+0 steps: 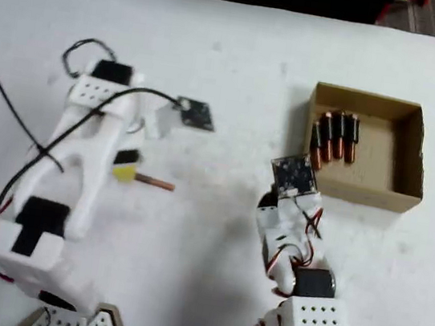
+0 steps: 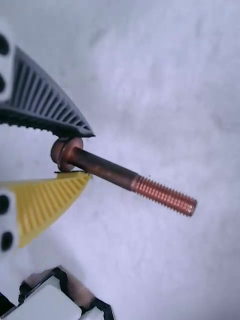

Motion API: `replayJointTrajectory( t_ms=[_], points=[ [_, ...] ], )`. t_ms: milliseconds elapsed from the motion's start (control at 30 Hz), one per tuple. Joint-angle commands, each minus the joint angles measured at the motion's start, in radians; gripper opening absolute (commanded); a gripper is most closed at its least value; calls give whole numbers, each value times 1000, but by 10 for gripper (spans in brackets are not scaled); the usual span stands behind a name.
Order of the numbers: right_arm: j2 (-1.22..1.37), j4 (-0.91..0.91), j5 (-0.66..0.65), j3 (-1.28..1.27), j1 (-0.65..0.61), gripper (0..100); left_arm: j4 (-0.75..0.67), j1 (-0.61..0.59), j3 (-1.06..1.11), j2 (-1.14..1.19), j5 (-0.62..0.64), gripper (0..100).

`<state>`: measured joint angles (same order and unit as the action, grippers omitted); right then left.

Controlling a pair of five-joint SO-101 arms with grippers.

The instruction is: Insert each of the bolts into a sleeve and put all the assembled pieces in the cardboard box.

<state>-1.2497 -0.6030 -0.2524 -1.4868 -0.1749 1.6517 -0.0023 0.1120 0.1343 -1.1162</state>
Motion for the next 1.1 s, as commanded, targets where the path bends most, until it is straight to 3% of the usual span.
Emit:
replayJointTrajectory(
  t_ms=[0, 167, 533, 900, 1067],
  points=[
    [-18, 28, -2, 6, 8, 16, -95, -48, 64, -68, -69, 20],
    [-18, 28, -2, 6, 8, 16, -247, -84, 175, -68, -137, 20],
    [-18, 28, -2, 6, 8, 16, -566, -82, 382, -68, -138, 20],
    [-18, 28, -2, 6, 8, 16, -601, -84, 422, -68, -138, 22],
    [-18, 28, -2, 6, 8, 16, -609, -84, 413, -68, -132, 142]
  ],
)
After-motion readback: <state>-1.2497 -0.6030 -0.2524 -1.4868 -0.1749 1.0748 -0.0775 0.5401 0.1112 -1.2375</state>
